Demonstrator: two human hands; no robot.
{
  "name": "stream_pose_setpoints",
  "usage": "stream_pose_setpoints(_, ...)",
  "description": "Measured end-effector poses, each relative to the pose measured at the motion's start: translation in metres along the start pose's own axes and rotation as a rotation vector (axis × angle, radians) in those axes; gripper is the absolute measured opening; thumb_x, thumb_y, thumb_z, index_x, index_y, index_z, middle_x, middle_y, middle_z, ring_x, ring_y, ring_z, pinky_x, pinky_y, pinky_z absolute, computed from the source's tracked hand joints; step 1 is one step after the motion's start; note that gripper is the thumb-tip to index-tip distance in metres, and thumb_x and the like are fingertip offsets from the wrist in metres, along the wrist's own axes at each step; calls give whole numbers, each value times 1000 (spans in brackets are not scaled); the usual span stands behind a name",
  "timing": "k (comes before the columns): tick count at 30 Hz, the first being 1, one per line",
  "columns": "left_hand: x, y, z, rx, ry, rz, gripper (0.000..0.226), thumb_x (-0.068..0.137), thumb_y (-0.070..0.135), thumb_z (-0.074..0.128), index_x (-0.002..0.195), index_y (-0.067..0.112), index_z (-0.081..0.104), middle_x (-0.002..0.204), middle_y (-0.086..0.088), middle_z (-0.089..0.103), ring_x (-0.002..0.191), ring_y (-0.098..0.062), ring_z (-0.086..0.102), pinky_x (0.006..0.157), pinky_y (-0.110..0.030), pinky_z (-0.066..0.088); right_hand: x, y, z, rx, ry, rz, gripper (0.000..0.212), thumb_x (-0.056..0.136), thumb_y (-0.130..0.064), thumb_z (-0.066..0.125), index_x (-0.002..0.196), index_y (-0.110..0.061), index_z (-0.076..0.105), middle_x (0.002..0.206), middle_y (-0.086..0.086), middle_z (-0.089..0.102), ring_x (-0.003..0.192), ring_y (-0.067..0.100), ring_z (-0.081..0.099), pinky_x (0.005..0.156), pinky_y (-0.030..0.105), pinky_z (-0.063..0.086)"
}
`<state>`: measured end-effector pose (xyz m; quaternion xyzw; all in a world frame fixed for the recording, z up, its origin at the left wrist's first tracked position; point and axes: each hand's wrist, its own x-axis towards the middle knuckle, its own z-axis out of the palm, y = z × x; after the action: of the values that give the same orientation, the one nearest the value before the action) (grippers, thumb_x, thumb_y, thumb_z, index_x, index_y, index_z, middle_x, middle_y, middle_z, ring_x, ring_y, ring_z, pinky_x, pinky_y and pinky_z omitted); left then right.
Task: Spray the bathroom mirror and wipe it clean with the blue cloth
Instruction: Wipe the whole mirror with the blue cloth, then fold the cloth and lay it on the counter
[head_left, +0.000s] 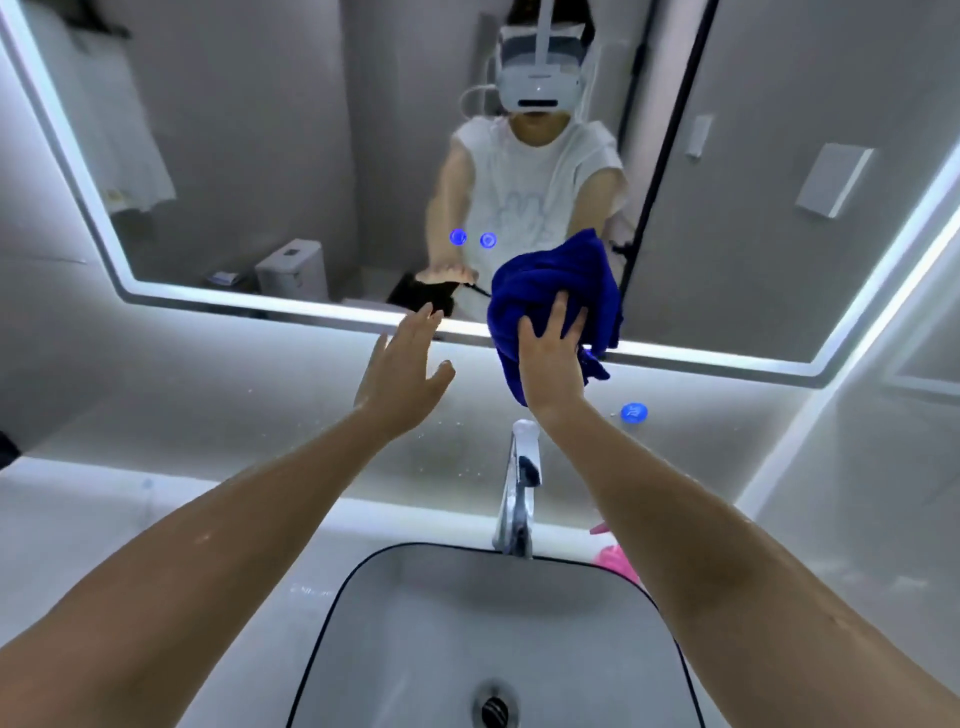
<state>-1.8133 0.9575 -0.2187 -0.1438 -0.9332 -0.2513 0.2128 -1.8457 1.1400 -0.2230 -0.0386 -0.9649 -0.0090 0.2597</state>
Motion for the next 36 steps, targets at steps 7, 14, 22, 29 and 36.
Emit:
stream_pose_setpoints(7, -49, -66, -24, 41, -49, -95, 62, 96, 32, 46, 148, 17, 17, 158, -1, 13, 145, -19, 10, 118, -41, 7, -28, -24, 10, 310, -133, 24, 65, 90, -20, 56, 144, -10, 22, 151, 26, 11, 125, 49, 36, 103, 50, 37)
stream_pose_setpoints(14, -80, -106, -66, -31, -73, -77, 49, 94, 25, 49, 141, 17, 36, 151, -3, 33, 140, -21, 27, 115, -39, 20, -83, -96, 12, 626, -203, -46, 39, 83, -9, 58, 119, -5, 44, 117, 15, 55, 92, 34, 59, 75, 40, 50)
stream_pose_setpoints(22, -136, -192, -129, -142, -169, -285, 38, 92, 24, 50, 130, 17, 48, 127, 0, 57, 109, -18, 55, 91, -29, 42, -138, -207, 15, 1216, -526, 85, 25, 79, 5, 54, 93, -16, 53, 89, 9, 58, 80, 24, 56, 68, 30, 47)
stream_pose_setpoints(29, -226, -273, -141, -426, -280, -534, 37, 94, 29, 46, 130, 26, 47, 128, 3, 55, 108, -15, 54, 88, -29, 44, -209, -302, 18, 1667, -934, 242, 37, 76, 18, 43, 86, -13, 60, 85, 10, 61, 70, 25, 58, 54, 27, 51)
stream_pose_setpoints(36, -295, -321, -155, -492, -564, -705, 52, 89, 61, 37, 128, 26, 45, 119, 4, 55, 110, -20, 53, 89, -38, 48, -276, -361, 38, 1559, -1022, 133, 42, 72, 8, 53, 100, -20, 65, 106, 12, 64, 91, 30, 62, 82, 47, 55)
